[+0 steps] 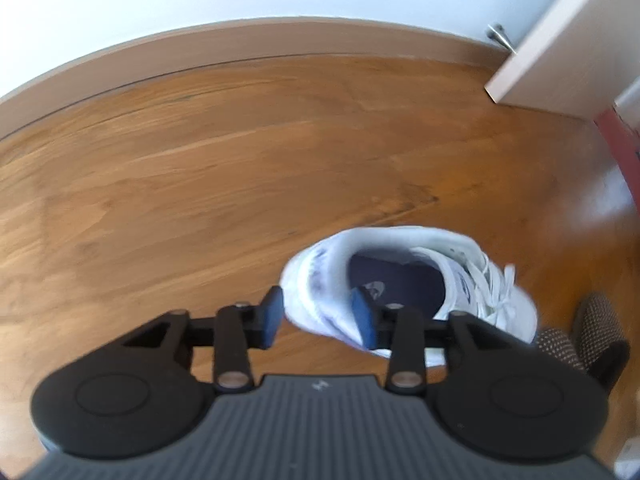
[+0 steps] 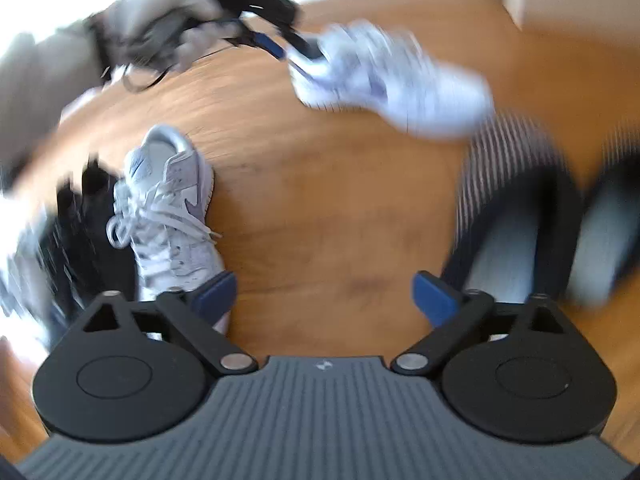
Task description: Organize scattered shoes
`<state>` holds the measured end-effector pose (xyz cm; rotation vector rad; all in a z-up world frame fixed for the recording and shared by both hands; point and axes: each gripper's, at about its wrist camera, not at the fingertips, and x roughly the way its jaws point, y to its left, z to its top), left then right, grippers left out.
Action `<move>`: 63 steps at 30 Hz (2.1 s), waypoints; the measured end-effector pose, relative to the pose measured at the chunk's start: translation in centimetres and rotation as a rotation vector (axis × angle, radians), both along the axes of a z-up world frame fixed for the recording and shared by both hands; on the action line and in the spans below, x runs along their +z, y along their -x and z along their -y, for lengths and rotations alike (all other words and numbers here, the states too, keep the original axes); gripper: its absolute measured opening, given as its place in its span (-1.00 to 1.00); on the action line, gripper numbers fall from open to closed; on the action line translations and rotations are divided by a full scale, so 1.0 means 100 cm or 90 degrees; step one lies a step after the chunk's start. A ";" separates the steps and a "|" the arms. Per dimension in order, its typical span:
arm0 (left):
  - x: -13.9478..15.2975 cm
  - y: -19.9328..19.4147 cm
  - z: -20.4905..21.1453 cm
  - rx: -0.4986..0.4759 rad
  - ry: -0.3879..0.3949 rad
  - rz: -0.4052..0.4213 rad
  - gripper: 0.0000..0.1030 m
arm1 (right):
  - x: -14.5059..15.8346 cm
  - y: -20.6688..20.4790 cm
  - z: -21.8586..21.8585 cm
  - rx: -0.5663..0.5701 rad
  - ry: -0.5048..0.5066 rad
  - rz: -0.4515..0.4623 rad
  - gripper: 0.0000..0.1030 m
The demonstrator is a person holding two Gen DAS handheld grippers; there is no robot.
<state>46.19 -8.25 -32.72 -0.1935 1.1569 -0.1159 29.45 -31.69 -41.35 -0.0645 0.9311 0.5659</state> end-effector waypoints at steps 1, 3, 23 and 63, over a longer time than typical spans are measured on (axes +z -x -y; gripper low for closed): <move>0.016 0.019 -0.005 0.009 0.023 0.013 -0.02 | 0.002 -0.008 -0.009 0.032 0.036 0.051 0.99; 0.048 0.065 -0.015 0.010 0.073 0.052 0.41 | -0.001 -0.028 -0.022 0.070 0.082 0.106 0.99; 0.086 0.242 -0.103 0.064 0.108 0.013 0.57 | -0.060 -0.198 -0.168 0.121 0.266 0.079 0.27; 0.078 0.230 -0.044 0.009 0.095 -0.053 0.61 | -0.034 -0.091 -0.070 -0.031 -0.085 -0.173 0.99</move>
